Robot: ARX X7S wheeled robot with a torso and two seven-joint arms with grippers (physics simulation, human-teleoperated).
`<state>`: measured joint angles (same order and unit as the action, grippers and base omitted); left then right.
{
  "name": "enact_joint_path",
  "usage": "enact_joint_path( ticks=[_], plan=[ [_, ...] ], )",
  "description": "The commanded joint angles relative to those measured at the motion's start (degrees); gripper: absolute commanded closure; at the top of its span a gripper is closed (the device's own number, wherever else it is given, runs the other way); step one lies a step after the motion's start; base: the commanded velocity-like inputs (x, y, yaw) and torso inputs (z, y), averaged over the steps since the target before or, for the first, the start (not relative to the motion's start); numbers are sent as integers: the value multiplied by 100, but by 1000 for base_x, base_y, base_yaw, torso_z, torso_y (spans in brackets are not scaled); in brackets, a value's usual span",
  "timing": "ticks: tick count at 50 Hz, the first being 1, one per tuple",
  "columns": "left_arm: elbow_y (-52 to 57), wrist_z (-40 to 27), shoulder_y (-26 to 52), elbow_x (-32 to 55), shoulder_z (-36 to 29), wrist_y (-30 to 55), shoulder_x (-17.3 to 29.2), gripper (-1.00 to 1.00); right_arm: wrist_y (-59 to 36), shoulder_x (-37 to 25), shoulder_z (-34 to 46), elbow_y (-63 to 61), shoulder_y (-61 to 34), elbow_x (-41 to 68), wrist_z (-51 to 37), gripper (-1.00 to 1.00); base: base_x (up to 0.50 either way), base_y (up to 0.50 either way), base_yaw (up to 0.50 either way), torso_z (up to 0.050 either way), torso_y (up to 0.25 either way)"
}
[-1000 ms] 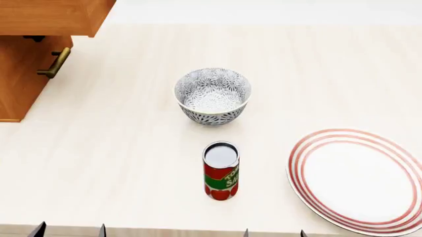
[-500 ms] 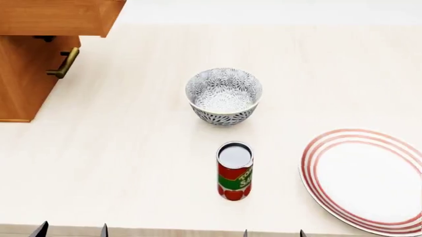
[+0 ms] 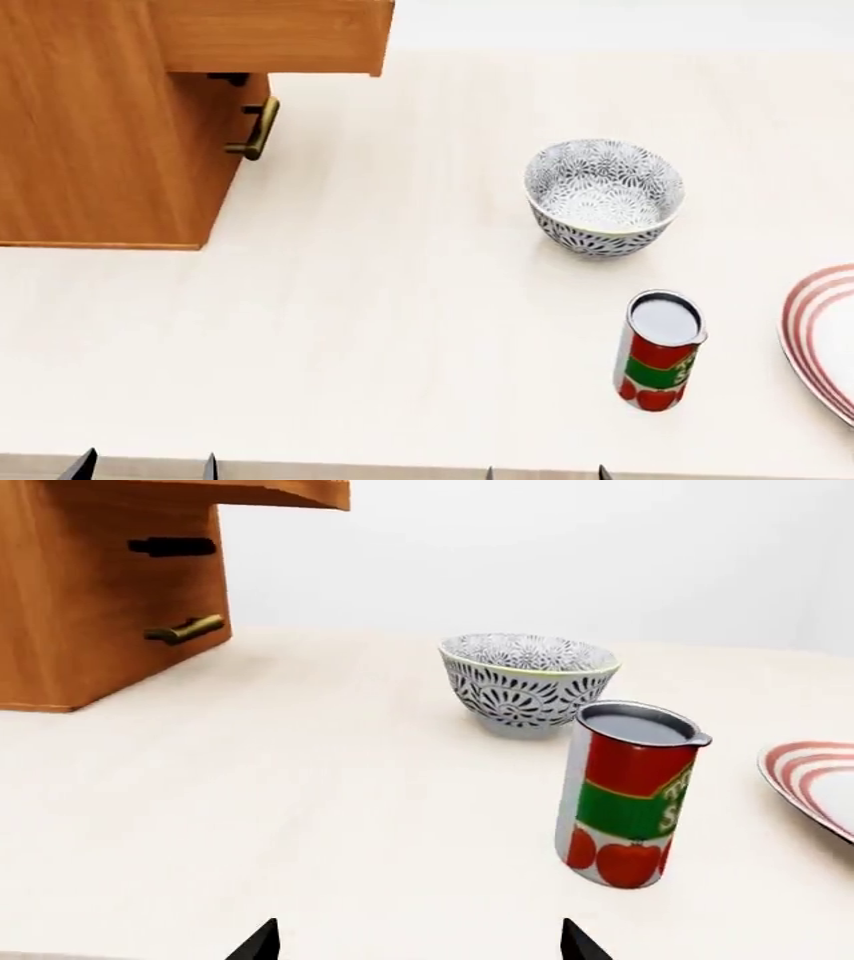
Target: Put the bowl on top of the cabinet.
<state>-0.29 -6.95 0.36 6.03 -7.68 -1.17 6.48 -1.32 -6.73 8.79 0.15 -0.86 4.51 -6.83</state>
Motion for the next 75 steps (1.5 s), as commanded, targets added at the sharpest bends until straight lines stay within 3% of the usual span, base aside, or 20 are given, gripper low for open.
enact_joint_path(
  ticks=[1,35,42,44,46,47,50,51,52,54,62,63,68,69,70,75],
  plan=[
    [-14,-66,10,54,-69,-12,57,-100,47,-57,86,48,-13,35,-44,-100,0,500,0,0,0],
    [13,-215,33,189,-227,22,191,-100,52,-155,164,4,-20,214,-244,-100,0,500,0,0,0],
    [6,-291,29,159,-253,-14,206,-100,-171,-178,246,51,-91,170,-303,-100,0,0,0,0,0],
    [90,-376,73,274,-193,371,182,-100,-336,-207,279,-35,-106,214,-258,-100,0,0,0,0,0],
    [415,-310,18,317,-265,620,267,-100,-746,-230,252,-319,-146,301,-301,-100,0,0,0,0,0],
    [1274,-424,-23,429,-251,1402,381,-100,-1454,-312,167,-1153,-188,487,-362,-100,0,0,0,0,0],
    [2845,-607,197,794,-82,2649,586,-100,-3043,-548,97,-2805,-512,631,-589,-100,0,0,0,0,0],
    [3705,-846,563,1096,185,3494,655,-100,-3902,-670,-37,-3665,-984,886,-714,-100,0,0,0,0,0],
    [4025,-903,653,1173,254,3669,669,-100,-4708,-685,-94,-4300,-1134,968,-767,-100,0,0,0,0,0],
    [4390,-1024,773,1294,359,3940,659,-100,-5137,-705,-200,-4813,-1256,1078,-855,-100,0,0,0,0,0],
    [3918,-934,205,965,176,2956,628,-100,-3818,-680,-85,-4295,-336,905,-776,-100,0,0,0,0,0],
    [4369,-986,129,1114,284,3142,672,-100,-3602,-792,-18,-4706,-147,724,-835,-100,160,0,0,0,0],
    [4579,-1069,156,1102,231,3254,690,-100,-3913,-821,4,-5003,-134,793,-894,-100,488,0,0,0,0],
    [4338,-707,-703,1175,366,2395,690,-100,-3517,-918,350,-4908,223,383,-1023,-100,500,0,0,0,0],
    [4362,-701,-890,1141,357,2170,715,-100,-3478,-930,367,-4907,240,360,-1028,-100,500,0,0,0,0],
    [4389,-707,-934,1079,288,2063,752,-100,-3284,-955,362,-4866,242,356,-1008,-100,500,0,0,0,0]
  ],
)
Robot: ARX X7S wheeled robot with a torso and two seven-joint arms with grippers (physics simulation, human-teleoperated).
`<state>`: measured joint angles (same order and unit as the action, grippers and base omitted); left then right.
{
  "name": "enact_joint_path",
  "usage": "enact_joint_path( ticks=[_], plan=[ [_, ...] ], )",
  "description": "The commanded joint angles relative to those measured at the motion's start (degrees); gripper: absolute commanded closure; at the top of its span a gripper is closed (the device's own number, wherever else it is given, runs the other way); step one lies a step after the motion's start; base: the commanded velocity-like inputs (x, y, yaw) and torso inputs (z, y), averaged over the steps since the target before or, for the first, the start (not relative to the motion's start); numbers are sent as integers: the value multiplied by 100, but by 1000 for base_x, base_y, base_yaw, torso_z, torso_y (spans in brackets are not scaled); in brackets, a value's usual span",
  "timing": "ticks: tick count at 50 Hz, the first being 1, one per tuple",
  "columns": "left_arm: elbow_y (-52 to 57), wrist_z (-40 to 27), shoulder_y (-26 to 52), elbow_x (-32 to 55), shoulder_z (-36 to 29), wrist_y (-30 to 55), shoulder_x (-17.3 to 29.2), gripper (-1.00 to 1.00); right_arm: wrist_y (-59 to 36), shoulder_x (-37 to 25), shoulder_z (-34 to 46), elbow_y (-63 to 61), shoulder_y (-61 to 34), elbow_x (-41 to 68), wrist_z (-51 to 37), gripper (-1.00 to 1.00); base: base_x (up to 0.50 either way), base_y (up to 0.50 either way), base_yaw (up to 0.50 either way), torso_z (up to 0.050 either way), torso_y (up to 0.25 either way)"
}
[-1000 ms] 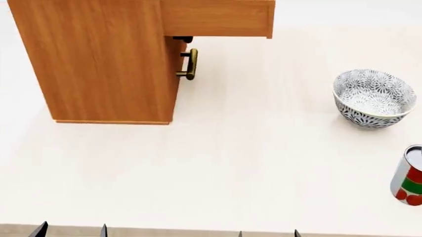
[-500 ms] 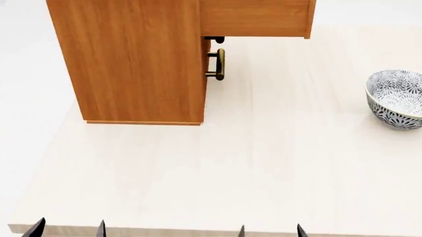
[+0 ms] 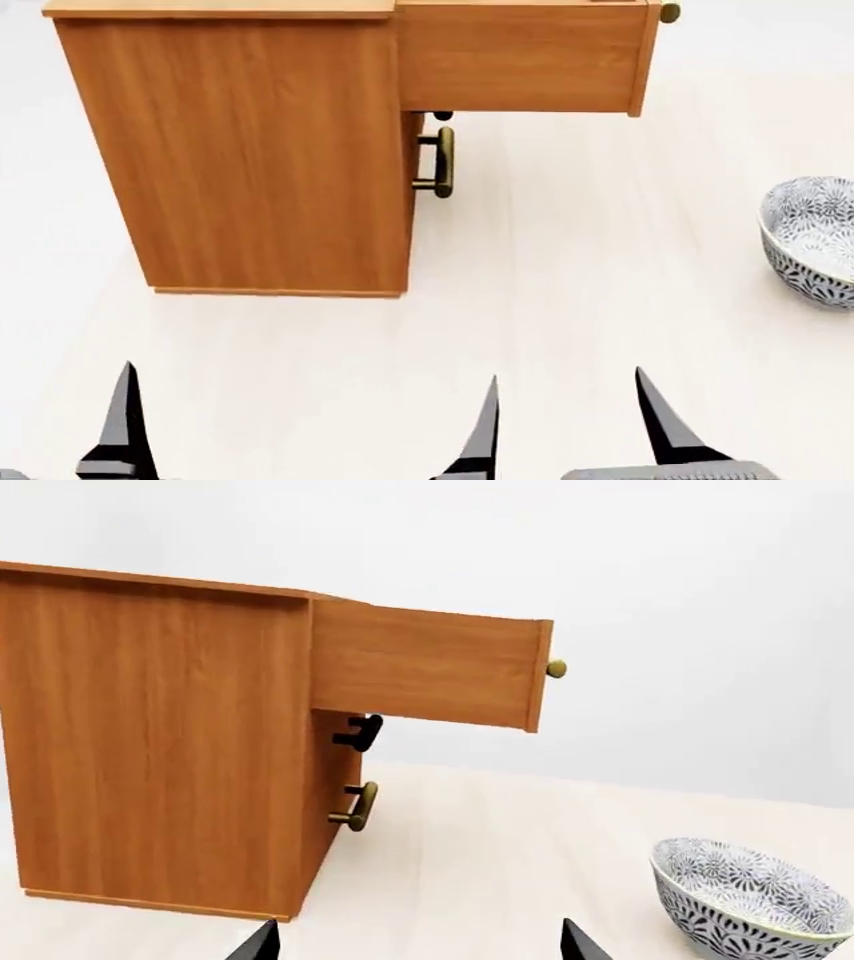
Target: Put the bowl on top of the cabinet.
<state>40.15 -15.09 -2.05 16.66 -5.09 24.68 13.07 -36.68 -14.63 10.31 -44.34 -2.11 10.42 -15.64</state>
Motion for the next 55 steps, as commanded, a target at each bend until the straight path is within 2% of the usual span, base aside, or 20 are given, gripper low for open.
enact_joint_path(
  ticks=[1,9,17,41,43,55],
  plan=[
    [338,101,-688,11,16,-527,95,-100,328,-168,212,-365,384,-235,-118,-100,500,0,0,0,0],
    [258,30,-703,-126,-122,-612,108,-100,1130,-191,51,77,738,-85,6,-100,500,0,0,0,0],
    [94,-5,-745,-328,-314,-749,137,-100,1080,-206,50,80,656,-16,13,-100,500,0,0,0,0],
    [109,-148,-768,-129,-233,-780,236,-100,1168,-221,241,327,552,-78,-39,-100,500,0,0,0,1],
    [95,-155,-757,-116,-234,-775,242,-100,1054,-301,432,336,510,-292,-53,-100,0,0,0,0,0],
    [28,-217,-685,-128,-292,-776,269,-100,1064,-315,393,356,529,-157,-33,-100,0,0,0,0,0]
  ],
)
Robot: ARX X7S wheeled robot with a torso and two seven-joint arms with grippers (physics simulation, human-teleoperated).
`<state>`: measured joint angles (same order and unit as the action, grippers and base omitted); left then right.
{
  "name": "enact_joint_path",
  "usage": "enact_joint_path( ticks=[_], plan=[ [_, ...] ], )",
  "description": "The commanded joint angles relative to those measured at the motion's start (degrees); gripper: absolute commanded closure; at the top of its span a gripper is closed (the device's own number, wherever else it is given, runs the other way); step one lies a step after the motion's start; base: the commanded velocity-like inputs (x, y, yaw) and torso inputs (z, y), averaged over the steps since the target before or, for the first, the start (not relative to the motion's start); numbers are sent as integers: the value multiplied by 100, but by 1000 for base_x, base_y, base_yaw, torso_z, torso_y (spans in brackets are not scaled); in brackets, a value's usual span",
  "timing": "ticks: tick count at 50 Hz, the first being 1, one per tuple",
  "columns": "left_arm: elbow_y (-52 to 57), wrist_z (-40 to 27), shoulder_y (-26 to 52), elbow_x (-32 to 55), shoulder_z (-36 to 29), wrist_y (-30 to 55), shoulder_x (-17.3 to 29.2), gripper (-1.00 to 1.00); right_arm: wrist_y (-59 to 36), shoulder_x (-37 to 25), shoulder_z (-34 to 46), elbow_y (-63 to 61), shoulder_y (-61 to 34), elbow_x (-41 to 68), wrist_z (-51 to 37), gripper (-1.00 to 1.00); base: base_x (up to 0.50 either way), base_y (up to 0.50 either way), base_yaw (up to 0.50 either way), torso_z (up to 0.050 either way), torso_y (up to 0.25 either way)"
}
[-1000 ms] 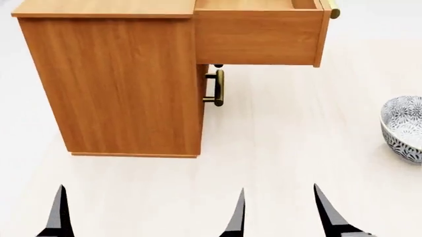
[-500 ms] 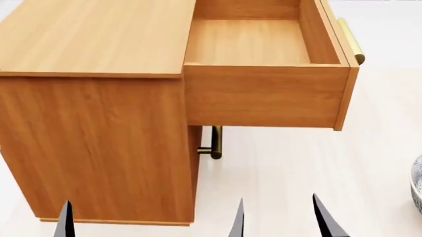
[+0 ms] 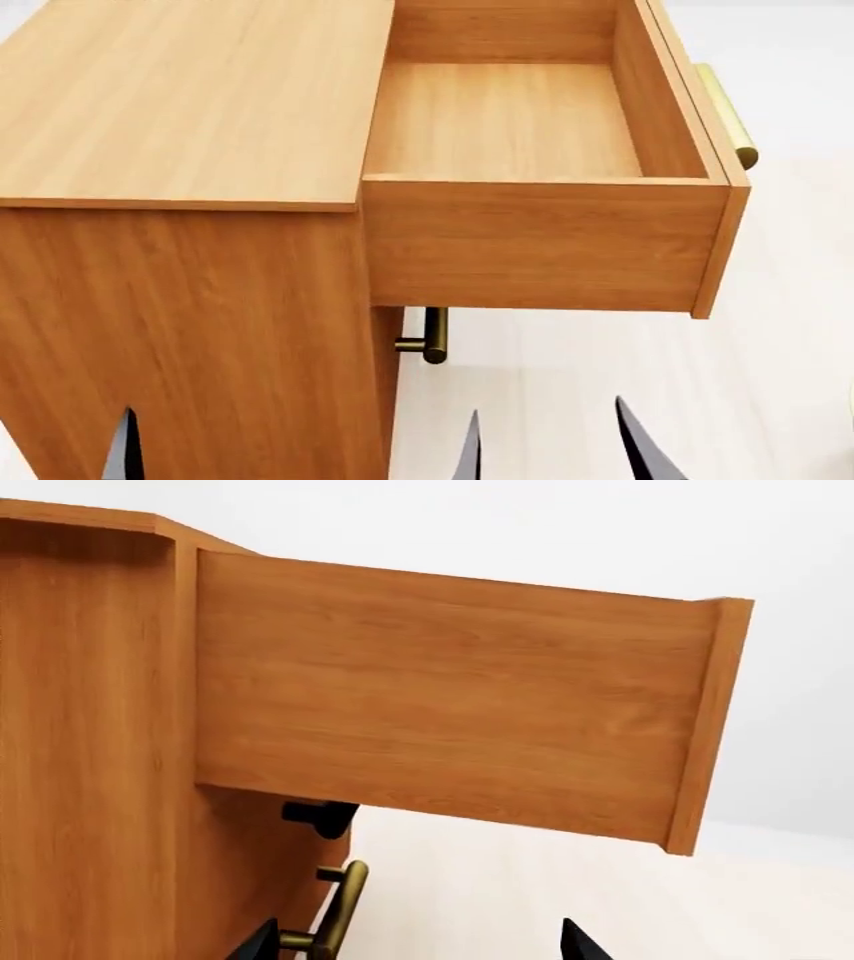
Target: Put the bowl on top of the cabinet.
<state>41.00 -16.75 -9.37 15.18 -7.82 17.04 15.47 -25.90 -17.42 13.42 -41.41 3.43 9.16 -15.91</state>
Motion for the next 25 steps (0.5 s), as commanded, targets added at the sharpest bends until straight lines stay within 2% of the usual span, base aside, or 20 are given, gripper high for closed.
enact_joint_path(
  ticks=[1,6,7,8,9,11,13,14,15,16,18,22,25],
  plan=[
    [-69,-57,61,27,-22,-5,28,-100,25,-41,97,103,-12,-44,-2,-100,0,0,0,0,0],
    [-116,-81,93,98,47,15,58,-100,-173,-227,-42,-32,19,-123,-66,-100,0,0,0,0,0],
    [-125,-82,98,165,119,22,74,-100,-386,-369,-275,-251,78,-40,-75,-100,0,0,0,0,0],
    [-124,-96,124,194,151,53,83,-100,172,-483,-288,55,352,-234,-75,-100,0,0,0,0,0],
    [-113,-109,139,219,168,73,84,-100,258,-546,-331,75,437,-292,-92,-100,0,0,0,0,0],
    [-53,-130,150,258,188,92,87,-100,-231,-818,-699,-400,524,-337,-189,-100,0,0,0,0,0],
    [-104,-127,170,242,159,69,82,-100,-1337,-1068,-1087,-1077,223,-105,-145,-100,0,0,0,0,0],
    [-134,-123,184,234,140,66,81,-100,-1554,-1178,-1257,-1218,197,-22,-88,-100,0,0,0,0,0],
    [-136,-119,190,242,134,77,92,-100,-695,-1373,-1416,-901,718,-60,164,-100,0,0,0,0,0],
    [-128,-116,189,267,150,76,101,-100,-580,-1469,-1727,-876,902,242,394,-100,0,0,0,0,0],
    [-98,-130,229,313,179,125,118,-100,-400,-1765,-2189,-920,1182,473,731,-100,0,0,0,0,0],
    [-70,-141,198,357,224,80,135,-100,-680,-2074,-3259,-1009,1473,1432,1267,-100,0,0,0,0,0],
    [-100,-147,211,390,252,77,146,-100,-323,-2307,-3996,-904,1966,1704,1915,-100,0,0,0,0,0]
  ],
)
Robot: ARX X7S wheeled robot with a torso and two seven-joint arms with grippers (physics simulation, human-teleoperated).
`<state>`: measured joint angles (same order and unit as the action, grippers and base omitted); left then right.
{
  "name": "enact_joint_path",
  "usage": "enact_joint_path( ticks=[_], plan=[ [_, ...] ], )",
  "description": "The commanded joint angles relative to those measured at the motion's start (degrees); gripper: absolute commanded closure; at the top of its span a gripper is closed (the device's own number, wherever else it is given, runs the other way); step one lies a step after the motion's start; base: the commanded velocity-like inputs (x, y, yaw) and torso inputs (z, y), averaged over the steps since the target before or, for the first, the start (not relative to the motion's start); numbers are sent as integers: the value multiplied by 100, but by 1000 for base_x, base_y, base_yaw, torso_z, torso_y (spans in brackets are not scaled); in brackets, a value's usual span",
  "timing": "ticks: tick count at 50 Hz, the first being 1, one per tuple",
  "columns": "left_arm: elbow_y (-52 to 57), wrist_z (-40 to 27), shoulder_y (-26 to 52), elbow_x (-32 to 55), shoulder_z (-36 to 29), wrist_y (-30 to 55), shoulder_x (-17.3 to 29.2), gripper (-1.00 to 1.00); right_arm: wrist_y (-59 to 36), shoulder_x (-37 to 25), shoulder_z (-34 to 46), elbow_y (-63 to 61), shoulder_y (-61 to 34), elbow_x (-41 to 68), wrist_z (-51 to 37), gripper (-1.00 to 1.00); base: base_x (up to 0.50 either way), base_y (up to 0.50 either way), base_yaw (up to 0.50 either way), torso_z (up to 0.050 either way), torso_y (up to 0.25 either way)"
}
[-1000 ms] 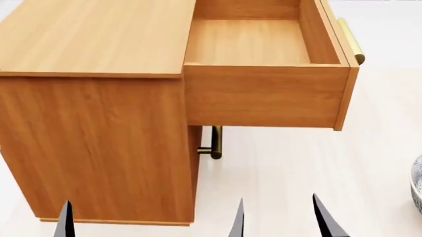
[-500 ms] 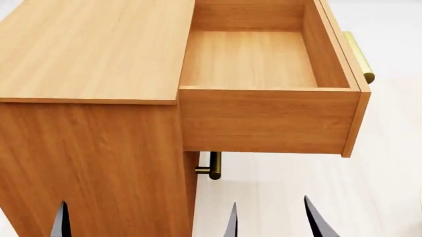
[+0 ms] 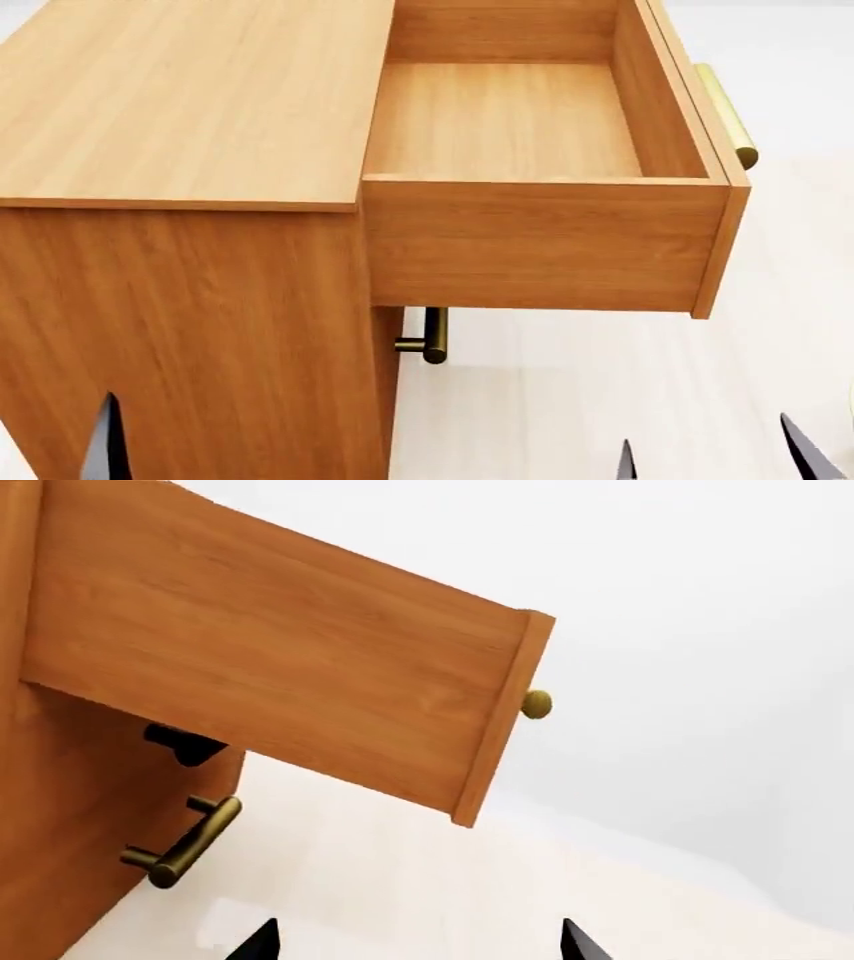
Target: Put the bowl on top of the cabinet.
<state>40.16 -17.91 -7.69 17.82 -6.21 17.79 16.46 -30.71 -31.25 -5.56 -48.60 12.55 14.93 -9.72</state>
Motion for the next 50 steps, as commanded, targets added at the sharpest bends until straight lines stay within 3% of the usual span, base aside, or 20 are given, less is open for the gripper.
enact_joint_path(
  ticks=[1,4,13,23,30,37,50],
  plan=[
    [-21,-36,58,139,95,15,50,-100,294,-938,-2309,-125,1184,1106,1422,-100,0,0,0,0,0],
    [35,-65,52,193,147,28,63,-100,33,-1002,-3229,142,1303,1755,1660,-100,0,0,0,0,0],
    [20,-82,31,116,64,-32,92,-100,-1178,-1341,-5011,314,1238,2989,1445,-100,0,0,0,0,0],
    [3,-112,37,127,78,-45,124,-100,-1730,-1868,-5025,487,1125,2983,1126,-100,0,0,0,0,0],
    [-19,-148,70,129,89,-37,136,-100,-2442,-2731,-4391,1178,65,3712,279,-100,0,0,0,0,0],
    [-93,-168,87,66,30,-56,138,-100,-2513,-3432,-2826,2249,-1354,4257,-537,-100,0,0,0,0,0],
    [-160,-202,123,63,21,-54,167,-100,-2595,-3389,-124,3402,-3833,4198,-896,-100,0,0,0,0,0]
  ],
)
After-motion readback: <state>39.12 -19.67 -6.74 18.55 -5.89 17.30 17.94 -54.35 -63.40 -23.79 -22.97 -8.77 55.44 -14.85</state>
